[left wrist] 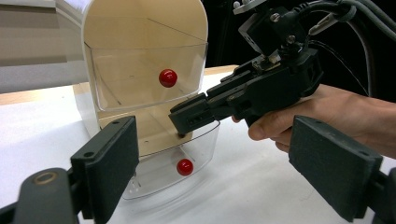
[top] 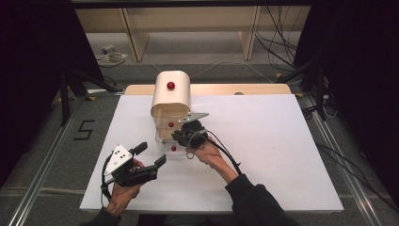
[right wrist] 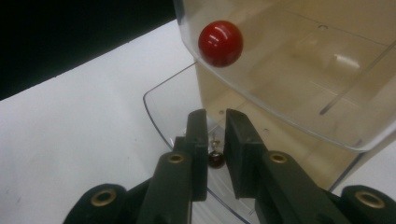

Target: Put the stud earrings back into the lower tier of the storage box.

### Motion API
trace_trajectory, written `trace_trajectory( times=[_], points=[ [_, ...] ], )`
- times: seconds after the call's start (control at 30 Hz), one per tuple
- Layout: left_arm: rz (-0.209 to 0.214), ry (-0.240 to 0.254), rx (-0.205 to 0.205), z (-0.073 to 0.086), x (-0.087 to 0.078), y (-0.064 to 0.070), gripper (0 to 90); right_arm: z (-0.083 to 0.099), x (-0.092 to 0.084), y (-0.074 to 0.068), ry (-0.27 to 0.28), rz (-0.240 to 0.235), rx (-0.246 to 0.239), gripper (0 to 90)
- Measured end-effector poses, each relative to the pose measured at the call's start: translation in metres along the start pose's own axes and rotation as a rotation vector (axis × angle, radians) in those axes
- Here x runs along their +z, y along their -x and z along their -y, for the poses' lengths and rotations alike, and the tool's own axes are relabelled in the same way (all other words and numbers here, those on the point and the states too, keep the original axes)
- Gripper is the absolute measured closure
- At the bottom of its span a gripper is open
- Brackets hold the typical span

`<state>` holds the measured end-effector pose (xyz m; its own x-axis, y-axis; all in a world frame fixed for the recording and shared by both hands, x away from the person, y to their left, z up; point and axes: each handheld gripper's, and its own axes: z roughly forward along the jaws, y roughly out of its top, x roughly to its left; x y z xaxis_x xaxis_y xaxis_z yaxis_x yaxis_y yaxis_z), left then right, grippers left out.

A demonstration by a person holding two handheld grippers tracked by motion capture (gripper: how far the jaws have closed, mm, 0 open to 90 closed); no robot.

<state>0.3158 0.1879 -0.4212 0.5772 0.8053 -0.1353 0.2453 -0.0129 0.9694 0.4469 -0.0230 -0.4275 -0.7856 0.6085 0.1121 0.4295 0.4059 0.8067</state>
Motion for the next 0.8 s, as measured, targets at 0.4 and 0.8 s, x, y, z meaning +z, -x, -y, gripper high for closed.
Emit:
trace_trajectory(
  times=[0.4, 0.8],
  points=[
    [-0.004, -0.002, -0.001, 0.000, 0.000, 0.000, 15.6, -0.001, -0.021, 0.001, 0.027, -0.077, -0.004, 59.2],
    [-0.007, -0.008, -0.007, 0.001, 0.002, 0.000, 15.9, 0.024, -0.068, 0.012, 0.077, -0.036, 0.027, 39.8]
  ],
)
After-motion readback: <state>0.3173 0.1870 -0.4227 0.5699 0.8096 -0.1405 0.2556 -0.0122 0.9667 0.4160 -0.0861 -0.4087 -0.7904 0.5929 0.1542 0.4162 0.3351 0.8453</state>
